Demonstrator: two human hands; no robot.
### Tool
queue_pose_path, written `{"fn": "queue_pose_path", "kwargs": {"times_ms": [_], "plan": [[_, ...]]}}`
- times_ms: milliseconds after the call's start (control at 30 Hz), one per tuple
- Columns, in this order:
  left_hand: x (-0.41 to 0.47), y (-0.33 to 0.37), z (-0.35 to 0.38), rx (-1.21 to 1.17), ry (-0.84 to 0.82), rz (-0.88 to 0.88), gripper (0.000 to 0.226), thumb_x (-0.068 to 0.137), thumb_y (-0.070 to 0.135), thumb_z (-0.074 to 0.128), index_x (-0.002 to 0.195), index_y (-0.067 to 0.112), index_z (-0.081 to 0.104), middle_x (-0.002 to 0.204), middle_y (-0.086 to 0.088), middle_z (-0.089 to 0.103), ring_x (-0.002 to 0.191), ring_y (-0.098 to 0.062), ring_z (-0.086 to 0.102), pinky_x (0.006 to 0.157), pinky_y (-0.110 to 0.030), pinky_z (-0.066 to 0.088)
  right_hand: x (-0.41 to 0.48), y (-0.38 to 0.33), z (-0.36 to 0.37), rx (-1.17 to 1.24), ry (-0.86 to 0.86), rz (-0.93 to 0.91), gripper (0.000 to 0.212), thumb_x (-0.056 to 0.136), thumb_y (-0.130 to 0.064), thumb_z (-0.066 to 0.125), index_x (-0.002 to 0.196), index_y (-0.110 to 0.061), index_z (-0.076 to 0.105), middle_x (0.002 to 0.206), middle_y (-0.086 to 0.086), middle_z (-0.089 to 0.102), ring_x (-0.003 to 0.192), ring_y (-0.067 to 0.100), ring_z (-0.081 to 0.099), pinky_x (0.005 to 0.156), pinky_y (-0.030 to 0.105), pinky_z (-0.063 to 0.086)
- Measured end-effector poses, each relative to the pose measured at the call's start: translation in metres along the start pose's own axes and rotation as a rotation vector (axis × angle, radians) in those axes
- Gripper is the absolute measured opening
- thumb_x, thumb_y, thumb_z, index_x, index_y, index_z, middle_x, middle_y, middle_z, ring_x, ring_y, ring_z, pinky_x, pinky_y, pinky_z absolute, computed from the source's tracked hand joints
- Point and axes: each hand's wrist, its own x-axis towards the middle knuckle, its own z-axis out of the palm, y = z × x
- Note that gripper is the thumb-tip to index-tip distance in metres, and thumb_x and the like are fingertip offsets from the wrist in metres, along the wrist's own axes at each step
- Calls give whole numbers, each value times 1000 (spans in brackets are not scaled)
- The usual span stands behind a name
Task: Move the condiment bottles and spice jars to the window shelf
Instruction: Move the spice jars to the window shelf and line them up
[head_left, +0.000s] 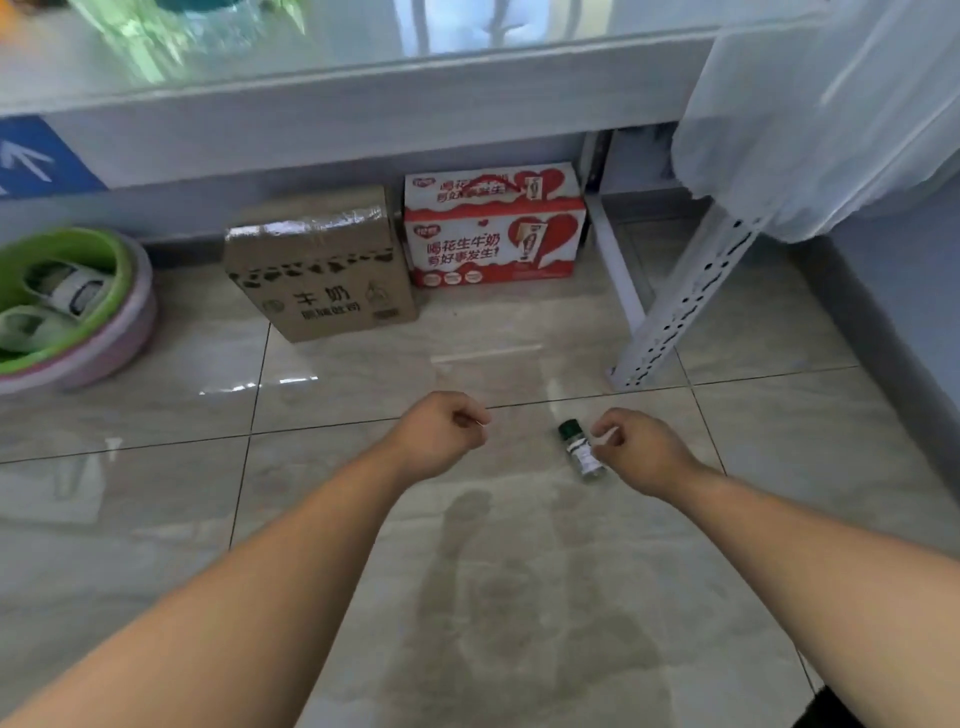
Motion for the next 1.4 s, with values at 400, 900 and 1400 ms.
{"fn": "queue_pose_path", "kwargs": {"times_ms": [400, 900, 1400], "plan": [[36, -42, 43, -42, 23, -100, 9, 90, 19, 76, 97, 17, 73, 80, 9, 63, 65, -3, 56, 54, -13, 40, 48, 42, 53, -152, -105, -50, 25, 94, -23, 64, 118, -26, 71, 117, 10, 62, 102, 27, 63, 83, 29, 51], [56, -64, 70, -48, -16, -132, 17, 89, 19, 76, 105, 13, 74, 79, 10, 62, 67, -2, 57, 59, -14, 42, 69, 55, 81, -537, -347, 52, 59, 94, -47, 59, 149, -39, 40, 143, 11, 43, 128, 33, 49, 106, 44, 45], [54, -46, 76, -64, -54, -113, 12, 89, 20, 76, 101, 17, 72, 82, 6, 62, 68, -10, 58, 58, -19, 44, 60, 37, 76, 120, 19, 84, 23, 94, -17, 64, 101, -23, 43, 94, 8, 67, 76, 28, 63, 68, 38, 52]]}}
